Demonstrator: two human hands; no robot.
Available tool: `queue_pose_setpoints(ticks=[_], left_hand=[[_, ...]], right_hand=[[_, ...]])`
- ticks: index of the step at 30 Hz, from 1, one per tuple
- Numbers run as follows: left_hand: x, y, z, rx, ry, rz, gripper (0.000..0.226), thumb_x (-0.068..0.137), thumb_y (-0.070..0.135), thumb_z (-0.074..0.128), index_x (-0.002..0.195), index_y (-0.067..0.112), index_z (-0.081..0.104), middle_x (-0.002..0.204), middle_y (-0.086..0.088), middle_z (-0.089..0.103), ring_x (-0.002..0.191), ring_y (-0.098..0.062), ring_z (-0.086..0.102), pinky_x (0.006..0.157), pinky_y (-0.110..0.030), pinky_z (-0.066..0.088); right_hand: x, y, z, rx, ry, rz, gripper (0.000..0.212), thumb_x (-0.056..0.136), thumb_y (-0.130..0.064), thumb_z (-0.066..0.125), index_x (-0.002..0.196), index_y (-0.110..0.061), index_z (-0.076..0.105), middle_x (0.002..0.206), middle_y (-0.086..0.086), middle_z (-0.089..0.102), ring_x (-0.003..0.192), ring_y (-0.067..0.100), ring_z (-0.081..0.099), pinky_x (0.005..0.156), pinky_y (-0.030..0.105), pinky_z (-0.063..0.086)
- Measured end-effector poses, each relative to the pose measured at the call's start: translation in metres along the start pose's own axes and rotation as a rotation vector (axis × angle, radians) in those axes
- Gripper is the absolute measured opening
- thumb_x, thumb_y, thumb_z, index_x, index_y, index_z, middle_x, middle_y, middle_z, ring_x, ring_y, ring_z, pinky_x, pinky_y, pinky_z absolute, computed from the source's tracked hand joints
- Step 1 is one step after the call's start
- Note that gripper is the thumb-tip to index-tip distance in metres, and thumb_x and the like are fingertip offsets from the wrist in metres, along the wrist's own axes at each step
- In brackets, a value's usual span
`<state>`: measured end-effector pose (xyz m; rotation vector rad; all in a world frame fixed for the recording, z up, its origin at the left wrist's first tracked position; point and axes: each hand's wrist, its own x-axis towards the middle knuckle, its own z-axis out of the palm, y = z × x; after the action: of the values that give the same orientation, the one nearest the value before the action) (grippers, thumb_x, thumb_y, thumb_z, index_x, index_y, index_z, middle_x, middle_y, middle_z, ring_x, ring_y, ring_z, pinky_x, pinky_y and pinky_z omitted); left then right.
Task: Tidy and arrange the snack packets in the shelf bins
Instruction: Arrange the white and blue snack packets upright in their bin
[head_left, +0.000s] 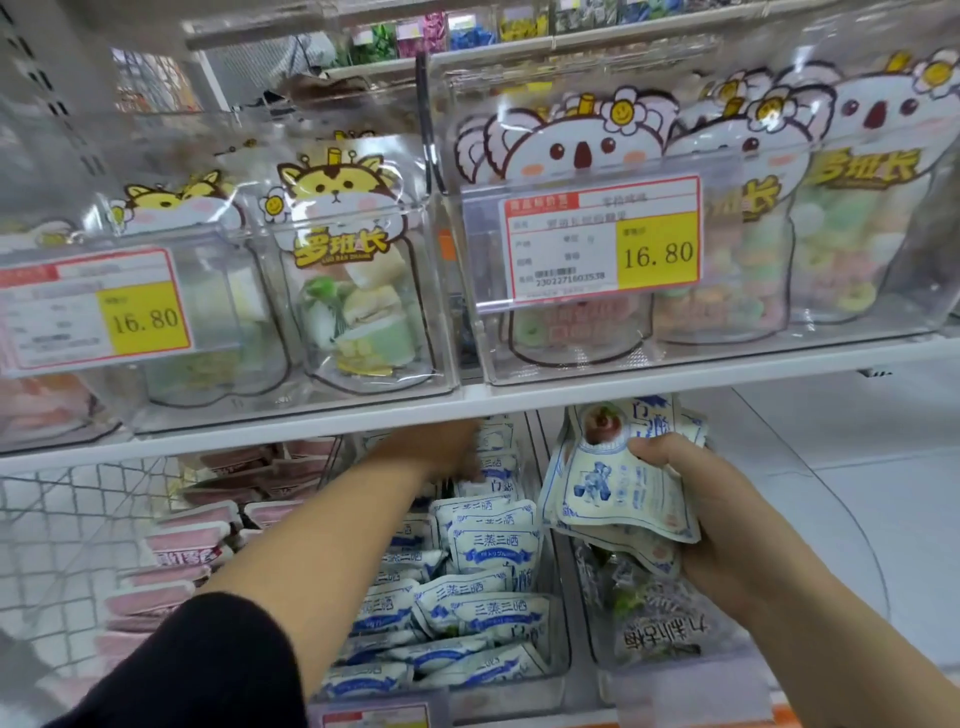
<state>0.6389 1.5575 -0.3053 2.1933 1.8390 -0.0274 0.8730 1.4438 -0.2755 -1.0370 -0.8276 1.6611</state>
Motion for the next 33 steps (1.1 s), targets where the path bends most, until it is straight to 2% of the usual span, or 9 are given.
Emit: queue_pose_setpoints(ticks=[3,6,14,17,19,22,24,26,33], left_hand=[[-0.026,0.003,-0.014,-0.097,0.042,0.035,0.044,0.090,0.043,0.058,0.126,0.020,0.050,0.125,0.004,0.056,0.111,-0.014,0.054,0.095,-0.028,0.043],[-0.057,0.007,-0.017,-0.076,-0.035,0.146,0.038,0.088,0.049,0.057,0.118,0.026,0.056,0.112,0.011,0.058,0.099,-0.008,0.055,0.087,-0.024,0.045],[-0.071,0.022,-0.006,-0.031,-0.234,0.179,0.054,0.079,0.058,0.064,0.125,0.032,0.055,0.126,0.007,0.056,0.113,-0.013,0.053,0.096,-0.029,0.043],[-0.070,0.028,-0.004,0.183,-0.262,0.188,0.055,0.082,0.046,0.067,0.131,0.030,0.048,0.110,0.005,0.061,0.101,-0.017,0.055,0.085,-0.029,0.044],[-0.068,0.031,0.001,0.280,-0.227,0.206,0.051,0.083,0.038,0.066,0.129,0.027,0.045,0.092,0.007,0.057,0.092,-0.018,0.054,0.078,-0.029,0.037],[-0.065,0.030,0.015,0.358,-0.157,0.256,0.051,0.082,0.034,0.064,0.128,0.026,0.043,0.105,0.002,0.060,0.102,-0.022,0.057,0.105,-0.043,0.027],[-0.063,0.026,0.020,0.379,-0.102,0.271,0.046,0.080,0.037,0.065,0.122,0.025,0.048,0.102,0.001,0.059,0.098,-0.021,0.057,0.113,-0.047,0.016],[-0.060,0.023,0.019,0.401,-0.036,0.275,0.044,0.079,0.043,0.067,0.115,0.023,0.051,0.102,0.002,0.058,0.097,-0.021,0.056,0.113,-0.046,0.016],[-0.045,0.017,0.023,0.460,0.170,0.211,0.058,0.084,0.047,0.058,0.134,0.024,0.042,0.118,0.003,0.057,0.104,-0.020,0.057,0.114,-0.046,0.016]], right_hand=[[-0.005,-0.001,0.004,-0.002,0.009,-0.007,0.047,0.081,-0.020,0.059,0.123,0.001,0.051,0.097,0.022,0.071,0.070,0.032,0.067,0.052,0.031,0.045],[-0.008,-0.005,0.005,0.064,0.025,0.010,0.037,0.090,-0.014,0.051,0.120,0.007,0.052,0.091,0.026,0.068,0.045,0.021,0.062,0.032,0.021,0.040],[-0.007,0.001,0.009,0.008,0.049,-0.002,0.045,0.088,-0.019,0.053,0.124,0.008,0.050,0.095,0.025,0.068,0.040,0.016,0.054,0.029,0.021,0.031],[-0.006,0.002,0.010,-0.008,0.048,-0.007,0.047,0.088,-0.019,0.054,0.124,0.010,0.048,0.092,0.024,0.067,0.040,0.016,0.053,0.029,0.020,0.031],[-0.005,0.002,0.010,-0.015,0.052,-0.007,0.047,0.087,-0.019,0.054,0.123,0.010,0.049,0.090,0.023,0.069,0.047,0.021,0.053,0.030,0.020,0.030],[-0.006,0.000,0.012,-0.013,0.054,-0.008,0.043,0.089,-0.017,0.053,0.122,0.010,0.049,0.085,0.022,0.069,0.042,0.019,0.053,0.029,0.019,0.031],[-0.006,-0.002,0.011,-0.004,0.041,-0.007,0.039,0.090,-0.015,0.051,0.121,0.010,0.050,0.087,0.023,0.067,0.037,0.016,0.053,0.029,0.017,0.032],[-0.006,-0.002,0.009,-0.013,0.031,-0.008,0.037,0.090,-0.015,0.050,0.119,0.009,0.052,0.088,0.024,0.067,0.036,0.016,0.052,0.028,0.018,0.032],[-0.004,-0.003,0.005,-0.040,0.013,-0.015,0.033,0.087,-0.018,0.053,0.113,0.003,0.055,0.089,0.022,0.069,0.045,0.019,0.056,0.030,0.022,0.031]])
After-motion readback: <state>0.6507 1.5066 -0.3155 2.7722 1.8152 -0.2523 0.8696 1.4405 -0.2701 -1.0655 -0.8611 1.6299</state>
